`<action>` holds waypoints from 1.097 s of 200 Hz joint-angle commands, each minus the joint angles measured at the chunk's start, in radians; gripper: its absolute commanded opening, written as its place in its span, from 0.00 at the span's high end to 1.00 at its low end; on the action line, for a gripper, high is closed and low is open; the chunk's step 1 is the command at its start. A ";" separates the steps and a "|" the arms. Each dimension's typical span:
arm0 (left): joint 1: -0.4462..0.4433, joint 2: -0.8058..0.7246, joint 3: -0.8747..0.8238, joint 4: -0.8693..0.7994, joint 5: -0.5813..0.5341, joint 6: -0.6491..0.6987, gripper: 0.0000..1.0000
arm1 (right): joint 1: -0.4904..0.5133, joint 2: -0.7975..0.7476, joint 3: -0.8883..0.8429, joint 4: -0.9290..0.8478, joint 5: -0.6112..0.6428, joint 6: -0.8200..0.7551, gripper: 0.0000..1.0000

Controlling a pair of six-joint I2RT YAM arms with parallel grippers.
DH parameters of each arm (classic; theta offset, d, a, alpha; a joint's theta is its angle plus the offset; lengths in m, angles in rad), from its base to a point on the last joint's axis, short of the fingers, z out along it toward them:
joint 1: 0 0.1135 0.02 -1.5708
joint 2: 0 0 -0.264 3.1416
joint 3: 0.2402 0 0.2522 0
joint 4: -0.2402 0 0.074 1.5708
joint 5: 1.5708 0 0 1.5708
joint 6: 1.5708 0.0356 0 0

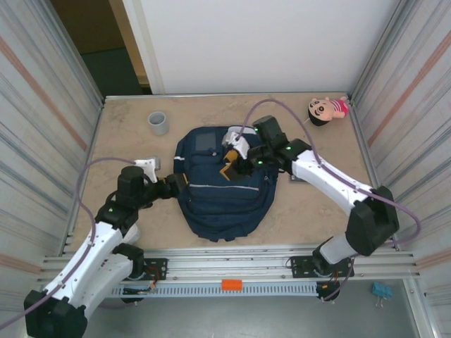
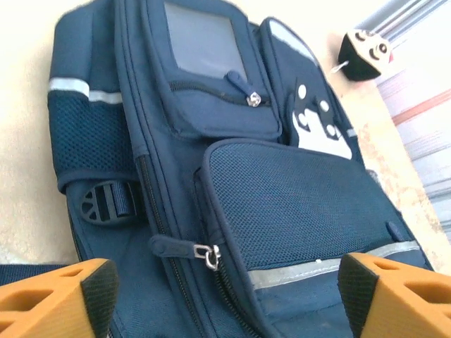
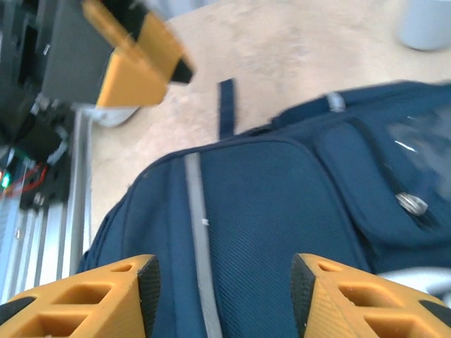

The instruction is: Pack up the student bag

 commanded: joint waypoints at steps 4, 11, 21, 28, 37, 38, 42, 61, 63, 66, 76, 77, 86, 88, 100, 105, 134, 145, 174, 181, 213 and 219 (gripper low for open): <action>-0.055 0.022 0.058 0.005 -0.006 0.044 0.15 | -0.110 -0.117 -0.101 -0.009 0.116 0.255 0.46; -0.072 0.031 0.063 0.005 -0.023 0.051 0.14 | -0.146 -0.140 -0.128 -0.019 0.148 0.303 0.46; -0.094 0.044 0.069 0.007 -0.043 0.056 0.13 | -0.203 -0.165 -0.169 -0.041 0.199 0.375 0.45; -0.104 0.054 0.070 0.008 -0.052 0.057 0.13 | -0.249 -0.179 -0.192 -0.068 0.230 0.430 0.45; -0.110 0.064 0.069 0.015 -0.059 0.055 0.12 | -0.312 -0.196 -0.220 -0.107 0.267 0.491 0.45; -0.111 0.065 0.070 0.016 -0.059 0.054 0.12 | -0.319 -0.197 -0.224 -0.112 0.272 0.498 0.45; -0.113 0.070 0.067 0.022 -0.059 0.052 0.12 | -0.348 -0.204 -0.238 -0.128 0.288 0.524 0.44; -0.114 0.089 0.058 0.047 -0.057 0.052 0.12 | -0.489 -0.216 -0.297 -0.201 0.364 0.642 0.43; -0.115 0.090 0.057 0.048 -0.058 0.052 0.12 | -0.501 -0.215 -0.301 -0.209 0.368 0.653 0.43; -0.114 0.093 0.057 0.051 -0.057 0.054 0.12 | -0.525 -0.213 -0.308 -0.219 0.372 0.662 0.43; -0.115 0.103 0.057 0.057 -0.061 0.059 0.12 | -0.587 -0.192 -0.322 -0.248 0.377 0.674 0.42; -0.115 0.105 0.057 0.058 -0.061 0.059 0.12 | -0.592 -0.191 -0.323 -0.250 0.377 0.674 0.42; -0.114 0.114 0.059 0.060 -0.063 0.063 0.12 | -0.627 -0.164 -0.335 -0.263 0.394 0.672 0.41; -0.114 0.117 0.060 0.060 -0.063 0.063 0.12 | -0.633 -0.157 -0.337 -0.264 0.399 0.669 0.41; -0.114 0.129 0.065 0.063 -0.062 0.065 0.11 | -0.664 -0.116 -0.342 -0.263 0.419 0.662 0.39; -0.114 0.134 0.067 0.063 -0.061 0.064 0.11 | -0.673 -0.098 -0.339 -0.263 0.433 0.669 0.37; -0.115 0.148 0.061 0.083 -0.060 0.051 0.12 | -0.689 0.008 -0.308 -0.225 0.421 0.723 0.29; -0.114 0.150 0.055 0.094 -0.060 0.044 0.11 | -0.677 0.045 -0.302 -0.191 0.405 0.737 0.27; -0.115 0.153 0.056 0.099 -0.059 0.042 0.12 | -0.654 0.157 -0.262 -0.131 0.395 0.799 0.20; -0.116 0.153 0.061 0.090 -0.060 0.047 0.11 | -0.649 0.183 -0.250 -0.119 0.392 0.806 0.19; -0.115 0.144 0.072 0.072 -0.072 0.061 0.11 | -0.616 0.236 -0.202 -0.054 0.382 0.827 0.19; -0.115 0.143 0.072 0.073 -0.073 0.060 0.11 | -0.610 0.242 -0.190 -0.042 0.383 0.832 0.19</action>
